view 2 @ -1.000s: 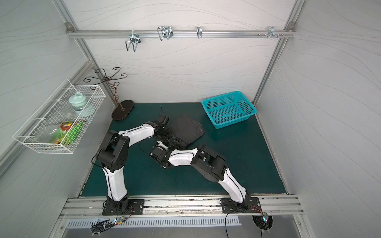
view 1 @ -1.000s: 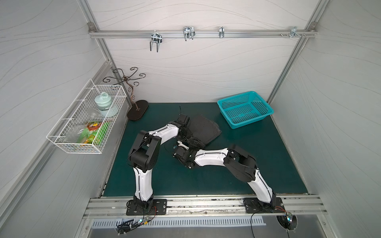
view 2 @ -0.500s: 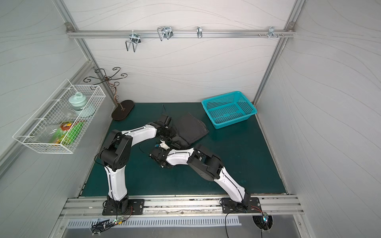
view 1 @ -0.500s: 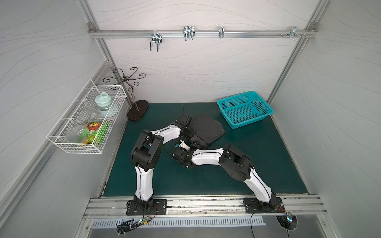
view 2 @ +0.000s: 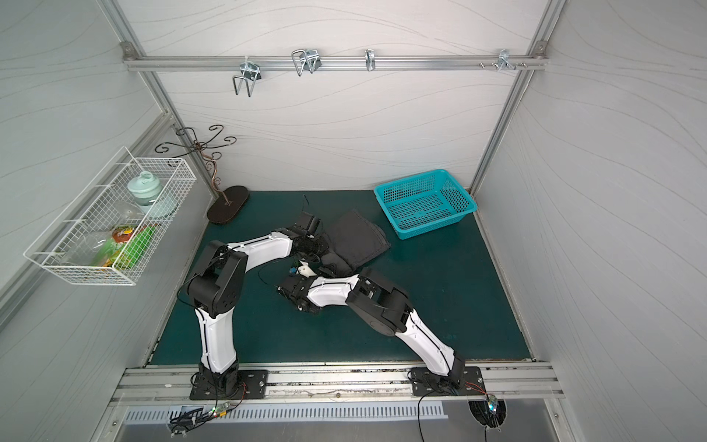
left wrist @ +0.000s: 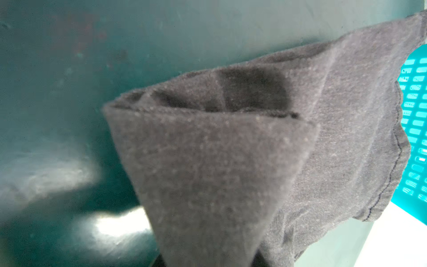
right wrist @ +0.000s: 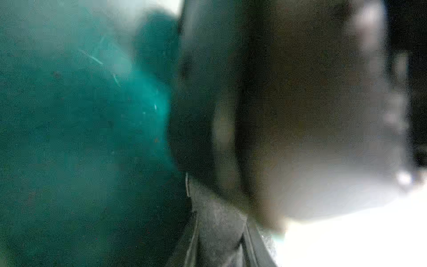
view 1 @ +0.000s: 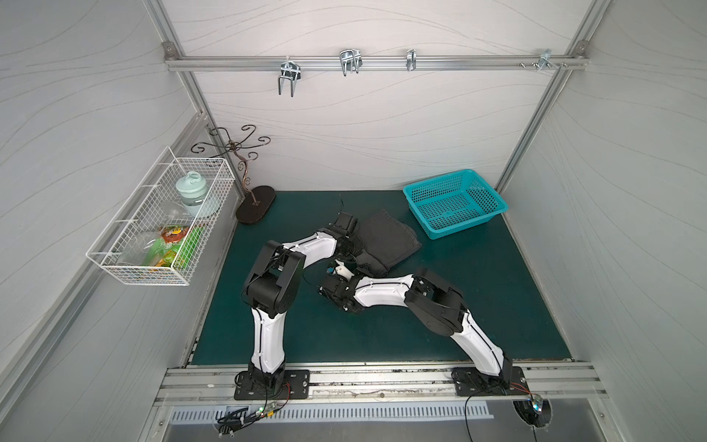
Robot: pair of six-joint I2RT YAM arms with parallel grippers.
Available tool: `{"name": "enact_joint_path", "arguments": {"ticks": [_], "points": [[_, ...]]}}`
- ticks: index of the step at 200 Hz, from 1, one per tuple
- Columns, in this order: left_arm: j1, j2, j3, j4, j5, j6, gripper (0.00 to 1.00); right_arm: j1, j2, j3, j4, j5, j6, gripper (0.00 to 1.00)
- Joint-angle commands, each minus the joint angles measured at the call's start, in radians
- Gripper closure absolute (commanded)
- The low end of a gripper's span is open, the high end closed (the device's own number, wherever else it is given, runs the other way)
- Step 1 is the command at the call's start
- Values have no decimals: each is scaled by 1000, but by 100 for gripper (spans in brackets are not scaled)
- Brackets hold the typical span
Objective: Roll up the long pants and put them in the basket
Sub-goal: Roll the long pant at the center of the board.
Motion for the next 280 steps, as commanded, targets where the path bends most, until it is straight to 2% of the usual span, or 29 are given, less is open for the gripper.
{"name": "enact_joint_path", "arguments": {"ticks": [1, 41, 58, 86, 105, 110, 167, 197, 253, 280], "points": [[18, 12, -60, -301, -65, 14, 100, -141, 28, -45, -182, -35, 44, 99], [18, -30, -75, -351, -113, 31, 100, -154, -13, -49, -172, -159, 3, 100], [18, -54, -79, -372, -143, 40, 84, -156, -30, -50, -169, -228, -16, 100], [18, -103, -83, -381, -203, 76, 51, -160, -49, -51, -168, -334, -38, 100], [19, -129, -66, -396, -260, 117, 43, -165, -53, -48, -175, -393, -45, 100], [18, -136, -57, -404, -279, 128, 38, -166, -55, -48, -176, -403, -47, 100], [24, -175, 63, -481, -543, 250, 27, -175, -33, -41, -197, -476, -57, 100], [40, -157, 127, -515, -631, 301, 21, -175, -18, -36, -207, -502, -61, 100], [72, -134, 143, -514, -629, 321, 14, -172, 1, -24, -229, -520, -71, 100], [81, -122, 143, -516, -618, 331, 7, -166, 14, -16, -237, -526, -80, 100]]}}
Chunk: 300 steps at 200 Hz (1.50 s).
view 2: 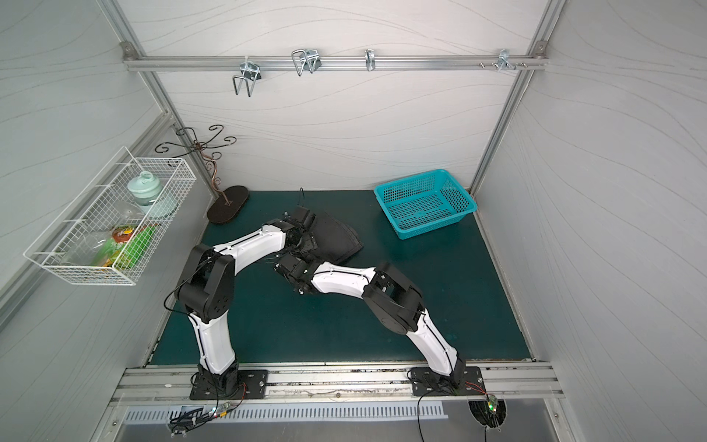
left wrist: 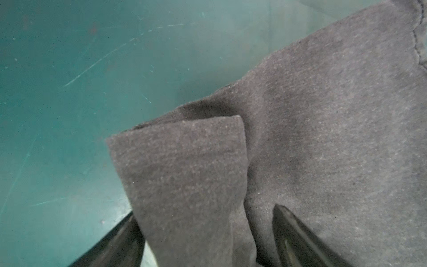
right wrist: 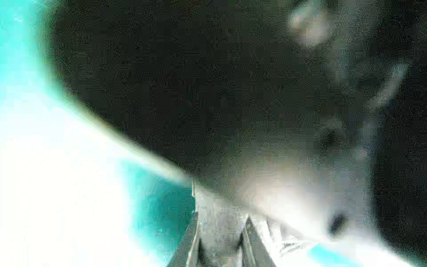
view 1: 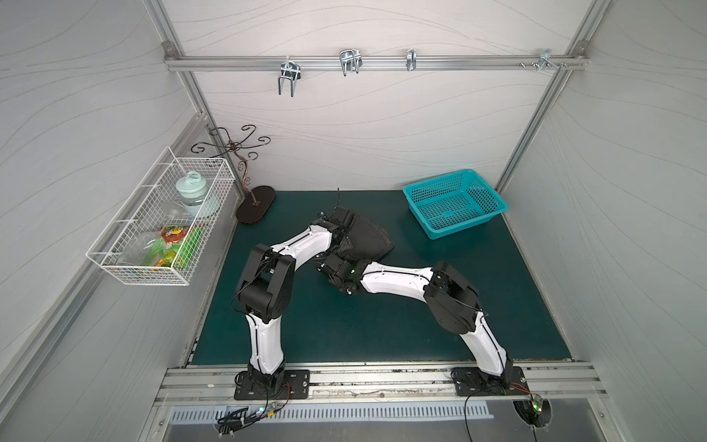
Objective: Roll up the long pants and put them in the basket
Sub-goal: Roll the long pant at the center of the board.
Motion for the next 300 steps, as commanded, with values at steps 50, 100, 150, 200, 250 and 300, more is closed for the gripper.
{"name": "enact_joint_path", "arguments": {"ticks": [50, 100, 150, 200, 250, 300], "points": [[67, -43, 67, -269, -285, 60, 1, -93, 163, -60, -376, 25, -8, 100], [86, -102, 56, -309, -418, 28, 1, -89, 177, -43, -391, 1, -24, 100], [102, -151, 49, -308, -401, 26, 1, -87, 160, -12, -460, -158, -102, 100], [107, -200, 9, -319, -377, -1, 1, -87, 120, -21, -553, -451, -131, 100], [108, -272, -21, -324, -360, -8, 1, -114, 96, -2, -628, -775, -131, 100], [108, -284, -34, -338, -358, -11, 1, -179, 139, 50, -678, -1018, -130, 100]]}}
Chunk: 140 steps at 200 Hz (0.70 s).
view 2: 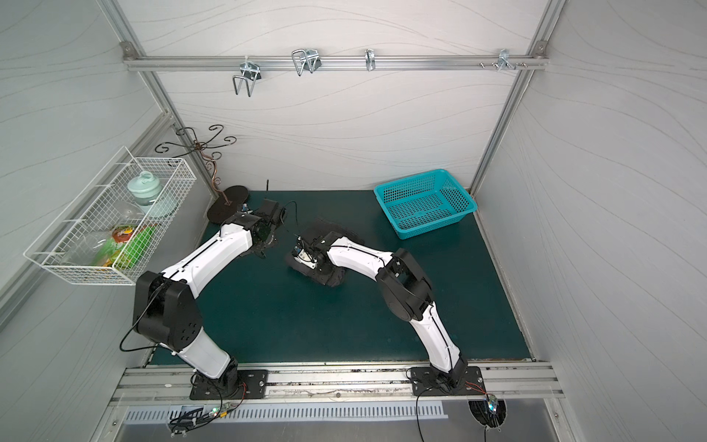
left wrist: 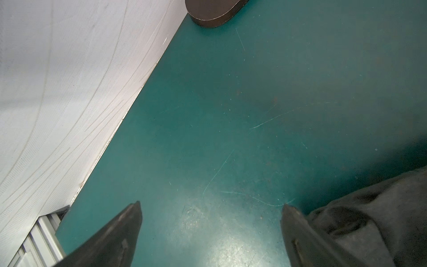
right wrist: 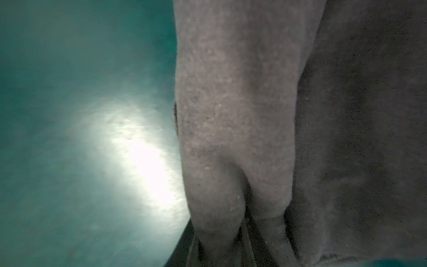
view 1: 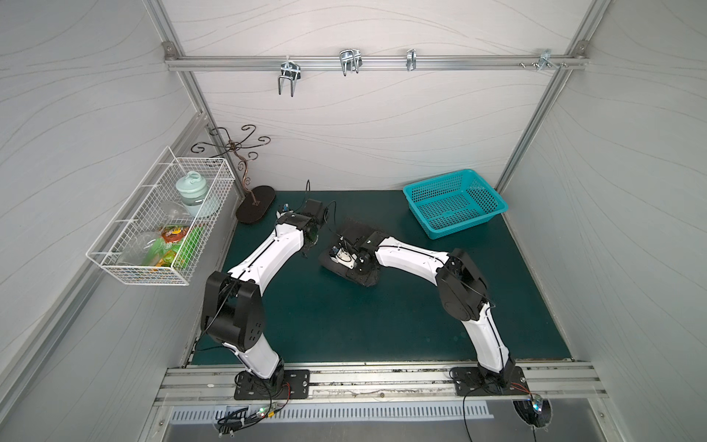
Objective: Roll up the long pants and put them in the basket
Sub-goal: Roll the long pant at the center of the board.
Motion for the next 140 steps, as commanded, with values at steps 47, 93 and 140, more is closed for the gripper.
{"name": "enact_joint_path", "arguments": {"ticks": [47, 93, 140], "points": [[4, -21, -11, -25, 13, -22, 1, -82, 205, -49, -281, -583, 25, 100], [4, -34, -14, -35, 21, -9, 1, -166, 330, 63, -370, -784, 30, 100], [1, -52, -60, -16, 87, 1, 2, -246, 408, 132, -408, -953, 48, 100]]}}
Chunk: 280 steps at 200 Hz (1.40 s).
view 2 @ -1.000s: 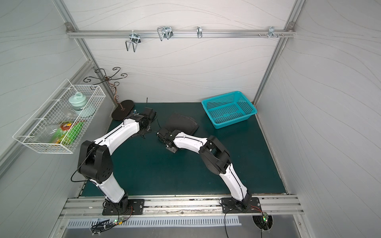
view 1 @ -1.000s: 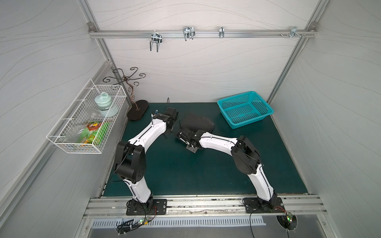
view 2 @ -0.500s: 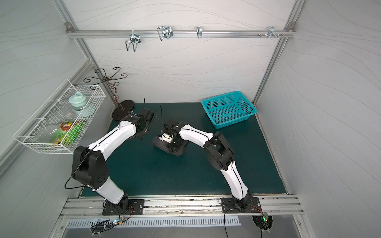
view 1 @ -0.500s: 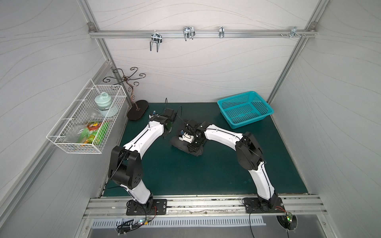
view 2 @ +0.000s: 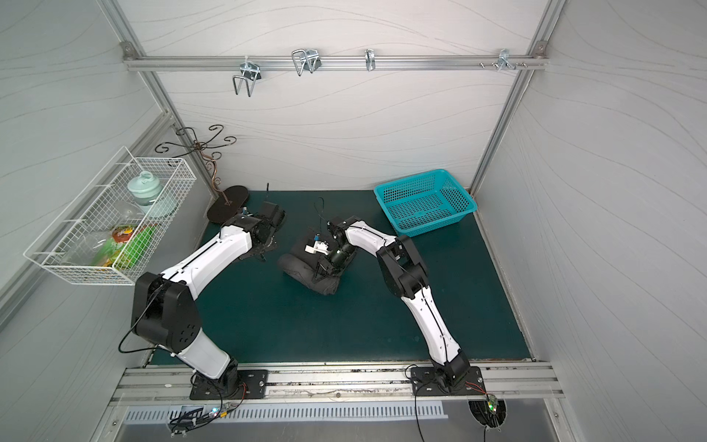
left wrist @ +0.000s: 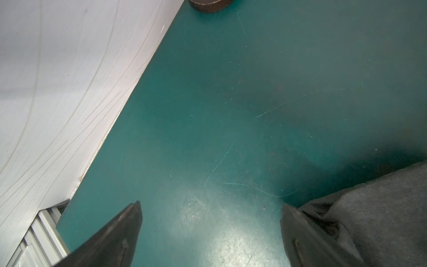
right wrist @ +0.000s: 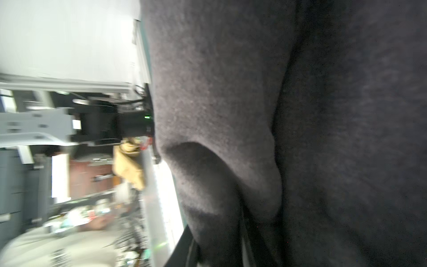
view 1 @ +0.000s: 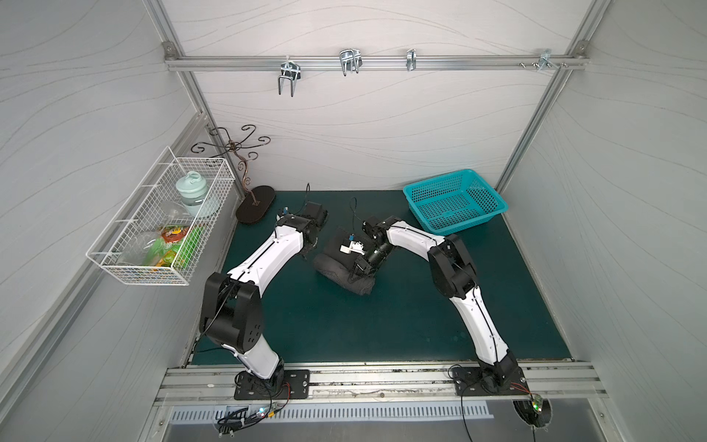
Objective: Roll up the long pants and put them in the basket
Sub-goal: Roll the long pant at the center of the board.
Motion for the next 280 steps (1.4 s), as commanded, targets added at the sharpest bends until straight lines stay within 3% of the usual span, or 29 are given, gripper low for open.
{"name": "enact_joint_path", "arguments": {"ticks": [1, 34, 84, 131, 191, 220, 280], "points": [[1, -33, -27, -3, 52, 9, 2, -5, 160, -52, -183, -9, 42, 100], [-20, -76, -109, 54, 134, 3, 2, -39, 217, -43, -206, -66, 104, 100], [-37, -207, -305, 258, 352, -59, 1, -54, 252, -53, -210, 15, 142, 100], [-39, -365, -567, 604, 550, -198, 1, -68, 267, -53, -193, 63, 201, 100], [-39, -450, -879, 1141, 584, -329, 1, -69, 253, -63, -171, 60, 213, 100], [-38, -446, -910, 1281, 584, -325, 1, -68, 246, -82, -164, 59, 213, 100], [-36, -411, -915, 1456, 713, -290, 1, -68, 248, -91, -165, 63, 208, 100]]}}
